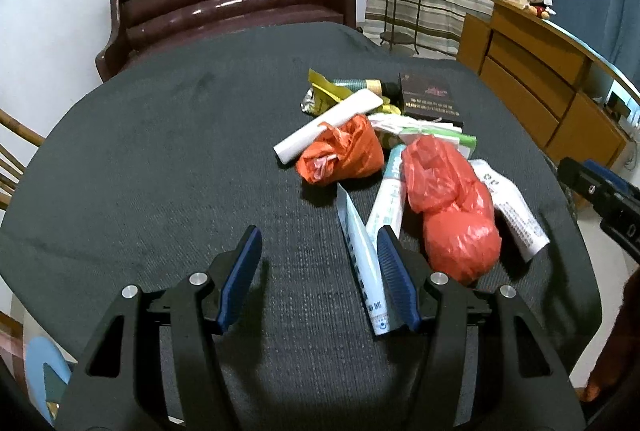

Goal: Collect trash
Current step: 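Grasp the blue-and-white tube with the left tool while the right tool grasps a white tube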

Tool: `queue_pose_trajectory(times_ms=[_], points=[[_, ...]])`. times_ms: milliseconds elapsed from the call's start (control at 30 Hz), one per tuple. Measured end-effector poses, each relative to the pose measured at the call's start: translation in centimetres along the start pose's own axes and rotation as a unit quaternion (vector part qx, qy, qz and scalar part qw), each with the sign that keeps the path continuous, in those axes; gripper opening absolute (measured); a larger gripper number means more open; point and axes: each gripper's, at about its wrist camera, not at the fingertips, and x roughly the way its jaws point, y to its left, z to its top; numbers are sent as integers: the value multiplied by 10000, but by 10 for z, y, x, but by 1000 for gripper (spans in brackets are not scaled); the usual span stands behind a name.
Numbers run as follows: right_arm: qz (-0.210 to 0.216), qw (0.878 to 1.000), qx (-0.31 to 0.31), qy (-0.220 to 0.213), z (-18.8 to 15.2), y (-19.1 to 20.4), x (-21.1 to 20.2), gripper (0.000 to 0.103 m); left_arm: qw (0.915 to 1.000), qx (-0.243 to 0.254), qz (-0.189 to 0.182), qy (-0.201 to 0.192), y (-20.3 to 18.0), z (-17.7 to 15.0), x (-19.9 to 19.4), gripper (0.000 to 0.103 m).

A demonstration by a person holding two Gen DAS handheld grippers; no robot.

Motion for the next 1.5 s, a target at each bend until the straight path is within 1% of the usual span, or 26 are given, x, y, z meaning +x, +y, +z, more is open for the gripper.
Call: queue_pose_trajectory(times_ms=[133,233,367,500,600,633,667,700,733,767,833,900,1067,1267,1367,1500], points=[[4,10000,-24,-5,-3,2,-3,49,10000,-9,-56,11,2,-3,1,56],[8,10000,-42,-19,-2,3,-4,49,10000,-11,-73,6,4,-3,0,51],[7,10000,-47,-31,-1,2,-5,49,10000,-54,-39,13,8,-5,0,50],[5,10000,-51,-18,-1,3,-5,49,9998,9,-197,17,7,-6,-3,50],[5,10000,-60,-11,0,3,-5,49,9997,67,-237,37,5,-7,0,50],[7,10000,-55,-12,-1,3,-5,49,9997,58,-249,49,5,-7,1,45],[6,10000,-54,-10,-1,3,-5,49,9996,50,-279,86,6,-7,2,38],[10,10000,-51,-6,-1,4,-5,49,9994,39,-312,120,7,-6,4,36],[17,10000,-52,-1,-1,4,-4,49,9991,10,-397,154,8,-6,6,30],[26,10000,-63,8,0,5,-4,49,9986,-25,-493,184,9,-7,8,22],[43,9999,-91,25,-1,7,-3,49,9979,-69,-602,216,11,-7,10,15],[71,9999,-124,42,-1,10,-2,49,9981,-44,-600,163,13,-7,7,11],[152,9997,-202,50,0,19,-1,49,9989,19,-475,-10,18,-8,-3,10],[329,9987,-379,67,0,33,-2,49,9996,-98,-216,-127,37,-5,-6,10],[377,9979,-518,136,-3,44,1,49,9996,-206,-126,-138,50,-3,-4,10],[337,9968,-656,293,-10,54,9,49,9995,-274,-90,-153,59,-3,-4,10]])
